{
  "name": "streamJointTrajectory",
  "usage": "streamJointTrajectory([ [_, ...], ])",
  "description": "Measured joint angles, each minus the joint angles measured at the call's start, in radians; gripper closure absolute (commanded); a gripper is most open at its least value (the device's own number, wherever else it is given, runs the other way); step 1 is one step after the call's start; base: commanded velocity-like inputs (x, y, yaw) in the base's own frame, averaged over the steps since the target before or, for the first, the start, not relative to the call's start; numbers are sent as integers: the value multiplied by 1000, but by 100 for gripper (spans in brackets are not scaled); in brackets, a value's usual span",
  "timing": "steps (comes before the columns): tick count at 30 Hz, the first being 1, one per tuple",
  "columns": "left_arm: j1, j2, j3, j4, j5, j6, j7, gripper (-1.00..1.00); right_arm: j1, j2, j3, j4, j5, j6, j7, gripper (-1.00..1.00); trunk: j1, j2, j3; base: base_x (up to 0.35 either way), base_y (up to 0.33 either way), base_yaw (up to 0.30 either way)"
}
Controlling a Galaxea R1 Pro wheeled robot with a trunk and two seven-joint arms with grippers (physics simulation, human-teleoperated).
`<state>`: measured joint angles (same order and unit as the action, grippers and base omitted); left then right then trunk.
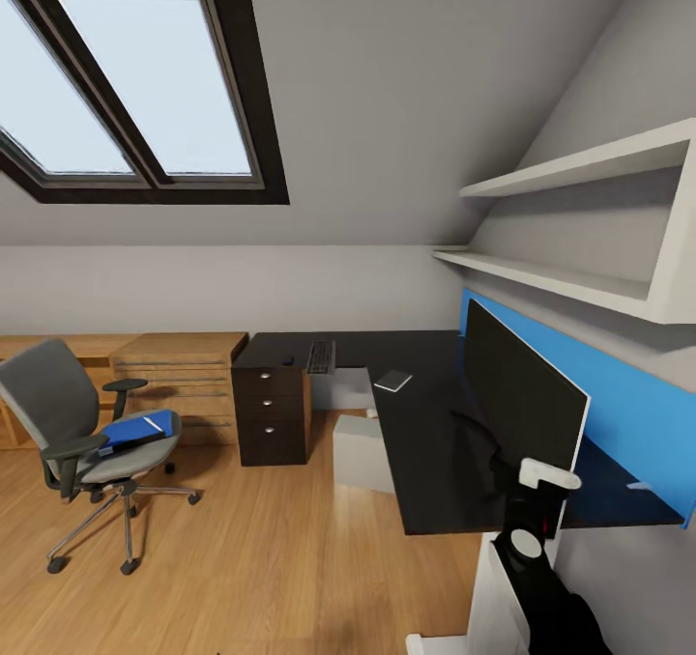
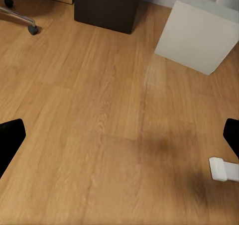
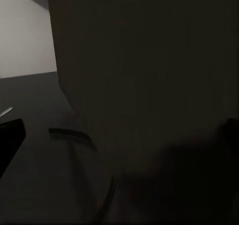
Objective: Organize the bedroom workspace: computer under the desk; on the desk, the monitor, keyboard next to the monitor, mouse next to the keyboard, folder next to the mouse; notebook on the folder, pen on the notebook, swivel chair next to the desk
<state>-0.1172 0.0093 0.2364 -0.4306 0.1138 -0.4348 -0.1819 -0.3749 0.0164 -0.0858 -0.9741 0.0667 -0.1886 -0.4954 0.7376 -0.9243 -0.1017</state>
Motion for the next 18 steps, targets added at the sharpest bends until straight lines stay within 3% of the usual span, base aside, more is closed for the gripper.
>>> streamJointTrajectory([
  [8,0,0,0,0,0,0,-1,-100,0,3,1,8,0,-3,34,-100,0,0,0,0,-3,0],
  [18,0,0,-1,0,0,0,-1,-100,0,-2,1,10,0,-4,69,-100,0,0,0,0,-117,0],
])
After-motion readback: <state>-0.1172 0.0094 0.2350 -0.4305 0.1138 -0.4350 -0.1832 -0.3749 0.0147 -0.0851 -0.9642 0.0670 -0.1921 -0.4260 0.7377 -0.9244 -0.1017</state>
